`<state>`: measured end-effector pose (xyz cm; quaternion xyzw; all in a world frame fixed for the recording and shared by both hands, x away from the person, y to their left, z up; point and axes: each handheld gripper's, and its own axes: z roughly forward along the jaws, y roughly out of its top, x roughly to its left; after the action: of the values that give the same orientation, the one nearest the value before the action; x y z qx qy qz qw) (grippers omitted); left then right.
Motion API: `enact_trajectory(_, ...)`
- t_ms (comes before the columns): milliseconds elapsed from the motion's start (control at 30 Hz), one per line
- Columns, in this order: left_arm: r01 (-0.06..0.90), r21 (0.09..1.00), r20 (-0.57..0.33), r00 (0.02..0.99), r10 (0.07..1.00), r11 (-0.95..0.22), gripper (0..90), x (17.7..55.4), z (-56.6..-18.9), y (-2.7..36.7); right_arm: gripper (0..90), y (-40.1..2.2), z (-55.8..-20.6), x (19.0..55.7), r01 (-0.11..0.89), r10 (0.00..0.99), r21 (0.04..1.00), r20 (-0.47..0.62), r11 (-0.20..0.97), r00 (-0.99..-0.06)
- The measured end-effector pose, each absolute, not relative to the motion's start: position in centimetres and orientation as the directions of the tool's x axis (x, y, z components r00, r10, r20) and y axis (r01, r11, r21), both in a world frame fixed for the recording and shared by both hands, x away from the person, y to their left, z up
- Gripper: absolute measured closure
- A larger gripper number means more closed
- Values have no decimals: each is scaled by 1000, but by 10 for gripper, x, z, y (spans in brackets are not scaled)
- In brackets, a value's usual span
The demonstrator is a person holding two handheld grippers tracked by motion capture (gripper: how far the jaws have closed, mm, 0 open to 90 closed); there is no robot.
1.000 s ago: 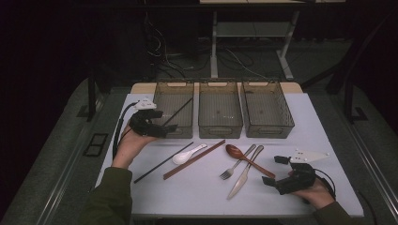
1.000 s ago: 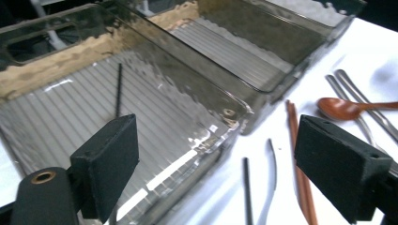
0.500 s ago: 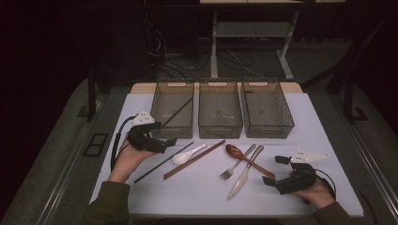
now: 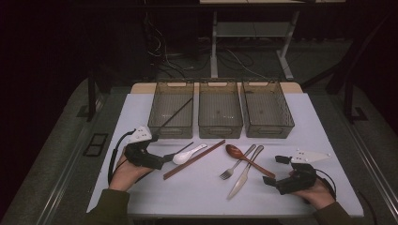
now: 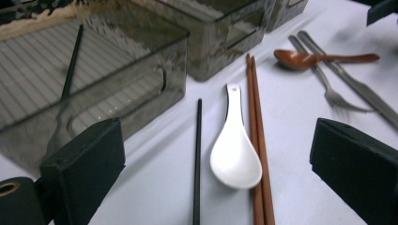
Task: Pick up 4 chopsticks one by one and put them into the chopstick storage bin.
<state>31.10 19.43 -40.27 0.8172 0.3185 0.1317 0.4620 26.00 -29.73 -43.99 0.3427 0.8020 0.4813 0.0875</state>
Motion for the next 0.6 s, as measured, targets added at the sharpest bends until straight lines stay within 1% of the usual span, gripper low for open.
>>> enact_trajectory(133, 399, 834, -73, 764, 641, -380, 64, 303, -409, 199, 6, -297, -440, 260, 465, 633, 833, 190, 301, -751)
enact_trajectory(333, 423, 823, -80, 748, 659, -380, 151, 293, -423, 207, 5, -297, -439, 259, 465, 635, 832, 188, 302, -749)
enact_trajectory(400, 425, 819, -77, 746, 661, -385, 193, 292, -427, 208, 5, -297, -440, 259, 465, 634, 832, 189, 302, -750)
enact_trajectory(433, 428, 818, -77, 744, 664, -385, 193, 293, -429, 207, 5, -297, -440, 259, 465, 634, 832, 189, 302, -750)
enact_trajectory(600, 430, 812, -75, 747, 660, -395, 297, 294, -433, 207, 5, -297, -440, 260, 463, 634, 832, 186, 304, -750)
